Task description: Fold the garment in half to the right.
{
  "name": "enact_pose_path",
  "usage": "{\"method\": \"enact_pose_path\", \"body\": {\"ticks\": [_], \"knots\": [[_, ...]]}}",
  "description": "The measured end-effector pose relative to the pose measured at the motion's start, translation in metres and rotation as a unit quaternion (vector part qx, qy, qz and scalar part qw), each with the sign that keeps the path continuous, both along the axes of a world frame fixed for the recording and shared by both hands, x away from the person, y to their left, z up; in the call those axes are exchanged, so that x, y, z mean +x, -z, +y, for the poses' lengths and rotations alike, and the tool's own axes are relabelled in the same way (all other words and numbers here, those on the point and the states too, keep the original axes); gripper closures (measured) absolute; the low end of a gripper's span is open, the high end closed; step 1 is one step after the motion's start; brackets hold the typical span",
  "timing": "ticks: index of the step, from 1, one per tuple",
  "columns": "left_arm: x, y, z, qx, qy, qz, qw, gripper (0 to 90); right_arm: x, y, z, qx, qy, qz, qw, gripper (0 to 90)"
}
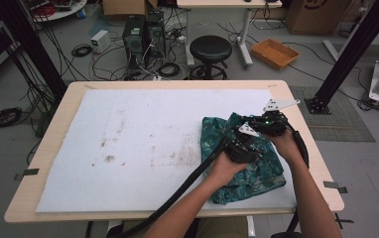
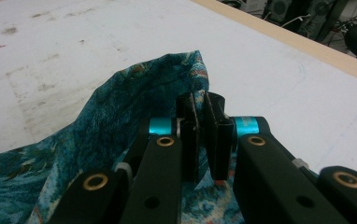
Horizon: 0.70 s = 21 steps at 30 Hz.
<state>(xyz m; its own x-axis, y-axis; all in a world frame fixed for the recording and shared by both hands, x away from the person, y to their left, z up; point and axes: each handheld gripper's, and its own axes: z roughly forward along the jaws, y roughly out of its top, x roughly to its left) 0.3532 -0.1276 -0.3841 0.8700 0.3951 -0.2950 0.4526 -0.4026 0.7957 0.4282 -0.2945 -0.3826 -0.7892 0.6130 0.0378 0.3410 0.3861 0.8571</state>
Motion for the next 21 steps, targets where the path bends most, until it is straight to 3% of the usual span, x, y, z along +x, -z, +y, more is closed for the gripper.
{"method": "enact_pose_path", "body": {"ticks": [9, 15, 21], "knots": [[0.012, 0.004, -0.027, 0.019, 0.004, -0.006, 0.9998, 86.8, 0.009, 0.006, -0.018, 0.005, 0.018, 0.009, 0.9998, 85.7], [0.02, 0.013, -0.044, 0.032, -0.012, -0.014, 0.9993, 86.7, 0.016, 0.011, -0.027, 0.002, 0.038, 0.021, 0.999, 85.7], [0.017, 0.019, -0.059, 0.043, 0.011, -0.023, 0.9988, 86.4, 0.015, 0.014, -0.036, -0.017, 0.065, 0.028, 0.9974, 85.7]]}}
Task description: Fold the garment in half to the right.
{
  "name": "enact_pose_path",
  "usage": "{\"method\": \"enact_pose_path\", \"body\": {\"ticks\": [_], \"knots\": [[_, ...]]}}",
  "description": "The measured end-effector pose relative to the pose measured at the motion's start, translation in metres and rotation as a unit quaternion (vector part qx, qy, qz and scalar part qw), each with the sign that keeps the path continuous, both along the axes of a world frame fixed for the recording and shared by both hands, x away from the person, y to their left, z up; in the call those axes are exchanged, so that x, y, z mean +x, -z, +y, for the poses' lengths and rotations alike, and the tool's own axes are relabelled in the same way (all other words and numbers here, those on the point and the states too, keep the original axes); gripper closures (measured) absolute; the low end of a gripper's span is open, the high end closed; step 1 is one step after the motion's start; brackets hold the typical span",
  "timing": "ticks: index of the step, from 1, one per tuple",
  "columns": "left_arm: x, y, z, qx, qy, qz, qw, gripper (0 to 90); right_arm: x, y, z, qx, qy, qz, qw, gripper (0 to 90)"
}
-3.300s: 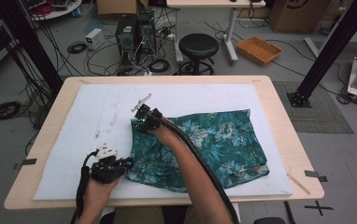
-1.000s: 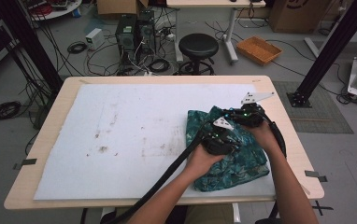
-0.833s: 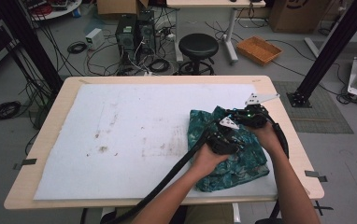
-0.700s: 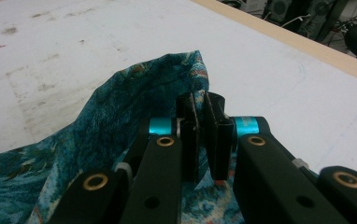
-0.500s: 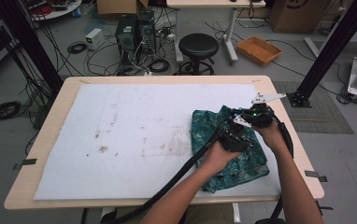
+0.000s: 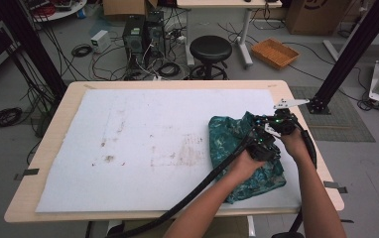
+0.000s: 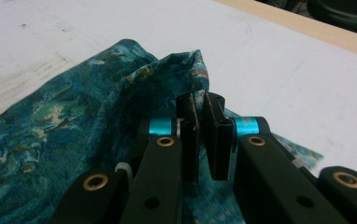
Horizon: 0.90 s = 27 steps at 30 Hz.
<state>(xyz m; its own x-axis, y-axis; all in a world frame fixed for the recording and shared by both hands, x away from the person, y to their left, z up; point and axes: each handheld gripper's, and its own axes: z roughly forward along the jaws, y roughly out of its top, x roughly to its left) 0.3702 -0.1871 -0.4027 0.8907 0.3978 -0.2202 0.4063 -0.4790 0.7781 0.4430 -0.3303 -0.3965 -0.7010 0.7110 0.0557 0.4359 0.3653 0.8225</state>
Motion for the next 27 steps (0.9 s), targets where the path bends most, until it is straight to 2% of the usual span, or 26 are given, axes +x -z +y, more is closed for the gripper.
{"method": "enact_pose_path", "body": {"ticks": [3, 4, 5, 6, 7, 8, 9, 11, 14, 15, 16, 19, 20, 23, 27], "knots": [[0.0, 0.002, -0.003, 0.001, -0.002, -0.003, 1.0, 84.7, -0.003, 0.003, -0.009, 0.003, 0.008, 0.005, 0.9999, 85.3], [0.0, 0.002, -0.003, 0.001, -0.002, -0.007, 1.0, 80.2, -0.003, 0.004, -0.01, 0.004, 0.009, 0.006, 0.9999, 84.9], [-0.001, 0.001, -0.002, 0.002, -0.005, -0.008, 1.0, 70.1, -0.005, 0.005, -0.011, 0.002, 0.011, 0.008, 0.9999, 84.4], [-0.002, -0.002, 0.002, 0.002, -0.006, -0.017, 0.9998, 63.9, -0.006, 0.005, -0.012, 0.002, 0.012, 0.008, 0.9999, 83.0], [-0.004, -0.005, 0.006, -0.011, -0.016, -0.027, 0.9994, 56.3, -0.007, 0.006, -0.014, 0.005, 0.016, 0.009, 0.9998, 79.4], [-0.006, -0.01, 0.014, -0.025, -0.03, -0.047, 0.9981, 47.0, -0.008, 0.006, -0.015, 0.006, 0.023, 0.013, 0.9996, 74.8], [-0.007, -0.014, 0.02, -0.032, -0.036, -0.058, 0.9971, 40.2, -0.008, 0.006, -0.017, 0.006, 0.028, 0.012, 0.9995, 72.6], [-0.01, -0.022, 0.036, -0.057, -0.057, -0.071, 0.9942, 34.3, -0.011, 0.006, -0.02, 0.007, 0.039, 0.013, 0.9992, 64.6], [-0.014, -0.026, 0.077, -0.075, -0.086, -0.112, 0.9872, 31.5, -0.018, 0.003, -0.025, 0.01, 0.058, 0.002, 0.9983, 51.7], [-0.014, -0.025, 0.087, -0.077, -0.095, -0.117, 0.9856, 30.6, -0.021, 0.002, -0.027, 0.004, 0.065, -0.007, 0.9979, 46.5], [-0.014, -0.022, 0.103, -0.08, -0.108, -0.121, 0.9835, 30.6, -0.023, 0.002, -0.028, 0.002, 0.075, -0.01, 0.9971, 45.3], [-0.013, -0.011, 0.14, -0.085, -0.136, -0.125, 0.9791, 29.4, -0.031, 0.002, -0.036, 0.014, 0.091, -0.011, 0.9957, 44.7], [-0.013, -0.008, 0.147, -0.086, -0.141, -0.126, 0.9782, 29.2, -0.033, 0.002, -0.037, 0.02, 0.094, -0.01, 0.9953, 44.7], [-0.014, 0.0, 0.173, -0.086, -0.159, -0.13, 0.975, 28.7, -0.038, 0.002, -0.038, 0.018, 0.095, -0.008, 0.9953, 43.7], [-0.014, 0.01, 0.204, -0.08, -0.184, -0.124, 0.9717, 28.8, -0.046, -0.005, -0.034, 0.02, 0.089, -0.006, 0.9958, 44.8]]}}
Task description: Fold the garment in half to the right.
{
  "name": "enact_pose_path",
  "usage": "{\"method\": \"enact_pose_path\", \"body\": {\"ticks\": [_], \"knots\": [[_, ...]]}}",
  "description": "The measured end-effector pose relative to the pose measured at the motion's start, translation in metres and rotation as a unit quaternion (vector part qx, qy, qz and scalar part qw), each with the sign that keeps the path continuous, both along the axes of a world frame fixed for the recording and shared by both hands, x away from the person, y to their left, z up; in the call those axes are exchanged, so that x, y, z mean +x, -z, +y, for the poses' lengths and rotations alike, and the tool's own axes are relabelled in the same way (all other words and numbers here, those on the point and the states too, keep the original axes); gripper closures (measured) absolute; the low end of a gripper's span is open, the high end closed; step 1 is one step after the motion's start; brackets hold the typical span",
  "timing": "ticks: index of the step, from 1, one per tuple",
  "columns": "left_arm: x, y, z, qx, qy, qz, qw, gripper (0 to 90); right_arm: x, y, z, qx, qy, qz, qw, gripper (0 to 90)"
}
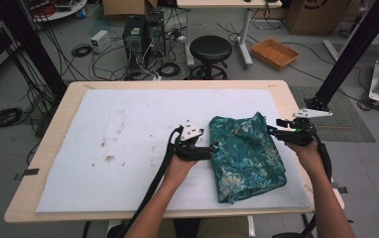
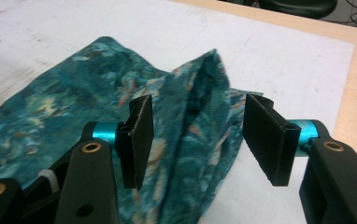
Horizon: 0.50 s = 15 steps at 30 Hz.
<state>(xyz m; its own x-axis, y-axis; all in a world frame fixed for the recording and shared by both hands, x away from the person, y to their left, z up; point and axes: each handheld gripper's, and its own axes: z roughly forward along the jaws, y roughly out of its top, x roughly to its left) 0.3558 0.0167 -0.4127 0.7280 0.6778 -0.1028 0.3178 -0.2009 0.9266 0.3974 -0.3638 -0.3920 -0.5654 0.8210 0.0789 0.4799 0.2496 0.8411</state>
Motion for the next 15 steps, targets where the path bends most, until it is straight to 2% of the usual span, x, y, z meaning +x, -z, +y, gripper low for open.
{"method": "enact_pose_path", "body": {"ticks": [3, 5, 7, 9, 11, 13, 14, 15], "knots": [[-0.002, 0.004, 0.018, 0.006, -0.01, 0.0, 0.9999, 28.8, -0.011, -0.004, 0.005, -0.017, -0.007, 0.015, 0.9997, 59.0], [-0.003, 0.006, 0.032, 0.005, -0.021, -0.002, 0.9998, 28.7, -0.024, 0.0, 0.012, -0.044, -0.022, 0.032, 0.9983, 64.2], [-0.004, 0.007, 0.043, 0.004, -0.029, -0.001, 0.9996, 28.8, -0.037, 0.007, 0.019, -0.082, -0.035, 0.044, 0.995, 65.0], [-0.005, 0.008, 0.053, 0.005, -0.036, 0.0, 0.9993, 28.7, -0.047, 0.013, 0.022, -0.09, -0.04, 0.043, 0.9942, 64.2], [-0.008, 0.008, 0.063, 0.011, -0.043, -0.002, 0.999, 28.8, -0.053, 0.02, 0.023, -0.112, -0.029, 0.042, 0.9924, 64.3], [-0.009, 0.008, 0.07, 0.012, -0.046, -0.002, 0.9989, 28.8, -0.055, 0.027, 0.023, -0.135, -0.012, 0.054, 0.9894, 65.5], [-0.009, 0.007, 0.073, 0.011, -0.049, -0.003, 0.9987, 28.8, -0.056, 0.033, 0.022, -0.154, 0.001, 0.061, 0.9862, 68.0], [-0.009, 0.007, 0.077, 0.011, -0.052, -0.001, 0.9986, 28.8, -0.056, 0.036, 0.022, -0.159, 0.01, 0.069, 0.9848, 72.3]]}}
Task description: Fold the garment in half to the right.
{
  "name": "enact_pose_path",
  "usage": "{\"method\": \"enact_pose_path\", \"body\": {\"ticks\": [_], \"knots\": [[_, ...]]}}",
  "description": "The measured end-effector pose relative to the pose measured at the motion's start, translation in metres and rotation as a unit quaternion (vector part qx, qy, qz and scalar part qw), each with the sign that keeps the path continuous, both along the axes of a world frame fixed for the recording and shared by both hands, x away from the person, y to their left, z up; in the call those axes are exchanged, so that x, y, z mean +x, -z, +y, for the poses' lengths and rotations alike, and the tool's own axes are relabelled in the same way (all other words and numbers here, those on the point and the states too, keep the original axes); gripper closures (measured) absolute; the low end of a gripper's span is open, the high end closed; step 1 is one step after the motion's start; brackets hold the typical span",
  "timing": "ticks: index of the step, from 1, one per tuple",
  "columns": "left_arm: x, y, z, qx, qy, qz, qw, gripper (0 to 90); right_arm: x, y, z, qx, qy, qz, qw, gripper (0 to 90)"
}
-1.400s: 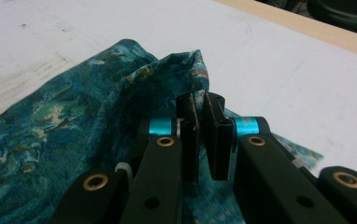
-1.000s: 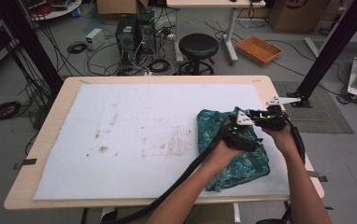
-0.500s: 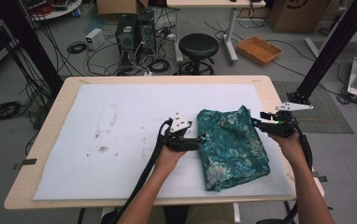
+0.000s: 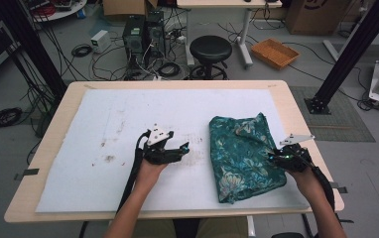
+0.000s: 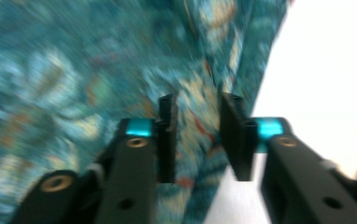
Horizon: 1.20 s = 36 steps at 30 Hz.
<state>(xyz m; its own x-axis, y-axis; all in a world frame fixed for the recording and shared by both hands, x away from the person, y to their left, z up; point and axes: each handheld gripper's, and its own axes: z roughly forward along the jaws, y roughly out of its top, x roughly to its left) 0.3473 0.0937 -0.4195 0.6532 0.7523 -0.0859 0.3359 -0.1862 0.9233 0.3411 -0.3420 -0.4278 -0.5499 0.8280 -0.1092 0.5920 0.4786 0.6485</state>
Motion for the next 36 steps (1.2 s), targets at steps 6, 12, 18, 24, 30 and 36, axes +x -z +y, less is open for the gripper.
{"method": "enact_pose_path", "body": {"ticks": [6, 12, 18, 24, 30, 36], "knots": [[0.015, -0.005, 0.004, 0.006, -0.008, 0.007, 0.9999, 28.9, -0.011, 0.003, 0.0, -0.007, 0.015, 0.015, 0.9997, 89.1], [0.036, -0.011, -0.006, -0.003, 0.002, 0.017, 0.9998, 29.4, -0.017, -0.005, -0.002, 0.01, 0.03, 0.0, 0.9995, 76.3], [0.047, -0.009, -0.023, 0.0, 0.007, 0.023, 0.9997, 29.8, -0.018, -0.014, 0.002, 0.045, 0.023, -0.031, 0.9982, 65.0], [0.042, -0.007, -0.02, 0.008, 0.001, 0.019, 0.9998, 30.0, -0.014, 0.005, -0.001, -0.004, 0.037, 0.007, 0.9993, 80.4], [0.027, -0.002, 0.003, 0.021, 0.001, 0.015, 0.9997, 30.0, -0.015, -0.011, -0.006, 0.047, 0.049, -0.017, 0.9975, 72.9], [0.008, 0.004, 0.024, 0.043, -0.001, 0.002, 0.9991, 30.0, -0.001, -0.028, 0.017, 0.103, 0.018, -0.062, 0.9926, 64.4]]}}
